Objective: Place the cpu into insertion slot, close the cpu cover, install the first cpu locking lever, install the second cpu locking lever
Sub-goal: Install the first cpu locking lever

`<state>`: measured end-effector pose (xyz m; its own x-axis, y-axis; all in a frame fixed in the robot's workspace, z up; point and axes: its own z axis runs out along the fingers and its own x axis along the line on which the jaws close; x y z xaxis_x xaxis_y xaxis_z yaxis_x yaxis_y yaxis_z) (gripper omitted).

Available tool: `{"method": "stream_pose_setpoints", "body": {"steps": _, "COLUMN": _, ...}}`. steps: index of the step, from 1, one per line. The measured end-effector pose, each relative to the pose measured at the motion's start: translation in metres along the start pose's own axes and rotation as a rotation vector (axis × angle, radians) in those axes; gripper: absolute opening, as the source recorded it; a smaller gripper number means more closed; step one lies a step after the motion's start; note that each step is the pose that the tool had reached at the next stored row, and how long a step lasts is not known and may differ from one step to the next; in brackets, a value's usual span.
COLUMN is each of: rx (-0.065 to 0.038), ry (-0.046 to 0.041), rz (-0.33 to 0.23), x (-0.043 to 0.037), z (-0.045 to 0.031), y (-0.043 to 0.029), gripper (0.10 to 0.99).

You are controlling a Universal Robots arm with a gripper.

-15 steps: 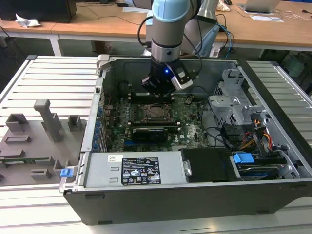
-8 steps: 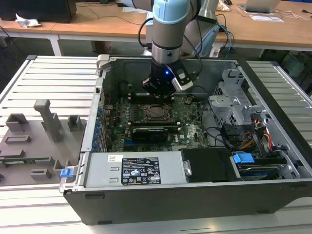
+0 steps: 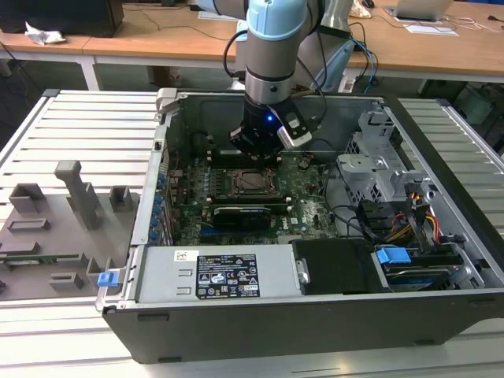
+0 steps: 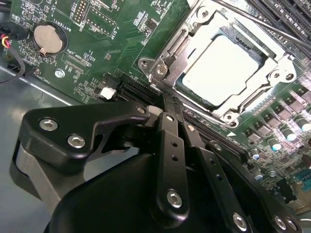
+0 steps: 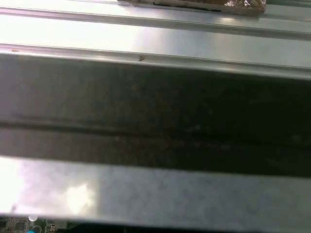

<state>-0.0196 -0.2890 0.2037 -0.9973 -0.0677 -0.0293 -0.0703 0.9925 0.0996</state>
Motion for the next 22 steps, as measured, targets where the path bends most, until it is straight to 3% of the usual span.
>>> {"method": "stream_pose_setpoints", "body": {"steps": 9, "rx": 0.002, "ry": 0.0001, "rz": 0.000, "x": 0.0000, "z": 0.0018, "y": -0.0001, "gripper": 0.106}}
{"method": "stream_pose_setpoints", "body": {"steps": 13, "rx": 0.002, "ry": 0.0000, "rz": 0.000, "x": -0.0003, "z": -0.0062, "y": 0.0007, "gripper": 0.106}}
{"method": "stream_pose_setpoints", "body": {"steps": 22, "rx": 0.002, "ry": -0.0001, "rz": 0.000, "x": 0.0000, "z": -0.0066, "y": -0.0024, "gripper": 0.106}}
